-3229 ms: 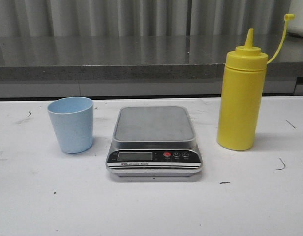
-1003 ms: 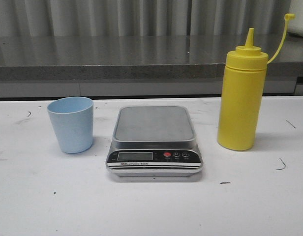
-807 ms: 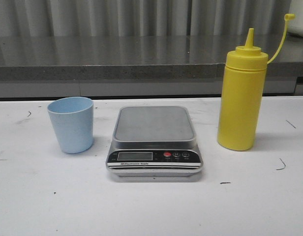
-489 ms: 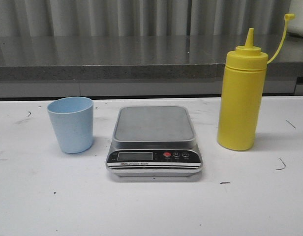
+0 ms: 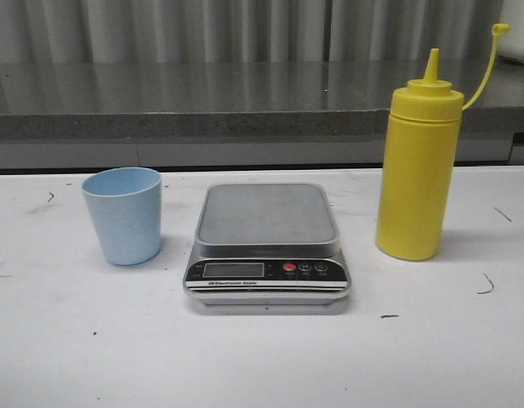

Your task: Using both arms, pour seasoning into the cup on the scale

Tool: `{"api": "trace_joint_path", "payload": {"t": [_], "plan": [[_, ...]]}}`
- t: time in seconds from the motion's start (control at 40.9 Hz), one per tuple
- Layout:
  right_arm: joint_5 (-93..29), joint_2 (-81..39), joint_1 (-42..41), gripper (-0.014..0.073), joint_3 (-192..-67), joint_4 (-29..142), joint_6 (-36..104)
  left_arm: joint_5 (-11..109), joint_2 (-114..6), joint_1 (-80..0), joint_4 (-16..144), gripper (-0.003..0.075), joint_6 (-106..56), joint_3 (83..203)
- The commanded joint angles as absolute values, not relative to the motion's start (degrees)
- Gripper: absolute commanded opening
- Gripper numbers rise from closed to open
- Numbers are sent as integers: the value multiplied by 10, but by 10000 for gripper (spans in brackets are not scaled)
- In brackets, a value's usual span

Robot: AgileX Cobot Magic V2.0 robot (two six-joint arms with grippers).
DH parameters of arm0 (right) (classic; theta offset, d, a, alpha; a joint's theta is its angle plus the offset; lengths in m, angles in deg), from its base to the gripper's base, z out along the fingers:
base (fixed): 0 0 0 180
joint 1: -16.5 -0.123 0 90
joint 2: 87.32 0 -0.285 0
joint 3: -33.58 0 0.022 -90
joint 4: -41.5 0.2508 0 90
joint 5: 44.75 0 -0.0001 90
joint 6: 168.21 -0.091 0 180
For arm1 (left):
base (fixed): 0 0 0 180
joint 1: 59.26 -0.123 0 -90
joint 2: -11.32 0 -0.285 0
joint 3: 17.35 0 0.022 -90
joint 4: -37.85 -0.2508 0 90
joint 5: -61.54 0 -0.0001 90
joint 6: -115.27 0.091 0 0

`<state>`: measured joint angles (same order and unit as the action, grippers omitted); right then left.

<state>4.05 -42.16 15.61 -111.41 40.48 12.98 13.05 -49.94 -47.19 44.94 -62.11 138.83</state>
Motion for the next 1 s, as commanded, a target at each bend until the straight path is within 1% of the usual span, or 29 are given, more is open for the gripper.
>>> {"api": "trace_joint_path", "payload": {"t": [0.0, 0.171, 0.416, 0.563, 0.783, 0.978], "plan": [[3, -418, 158, 560, -1128, 404, 135, 180, -546, -444, 459, 493, -621, 1422], [3, -418, 158, 560, -1128, 404, 135, 178, -666, -407, 450, 493, -621, 1468], [3, -418, 158, 560, -1128, 404, 135, 113, -835, -405, 440, 493, -628, 1575], [3, -418, 158, 560, -1128, 404, 135, 98, -915, -405, 405, 493, -686, 1636], [4, -418, 158, 560, -1128, 404, 135, 91, -1000, -406, 386, 493, -703, 1694], [4, -418, 158, 560, -1128, 404, 135, 108, -1046, -406, 386, 482, -704, 1723]]}}
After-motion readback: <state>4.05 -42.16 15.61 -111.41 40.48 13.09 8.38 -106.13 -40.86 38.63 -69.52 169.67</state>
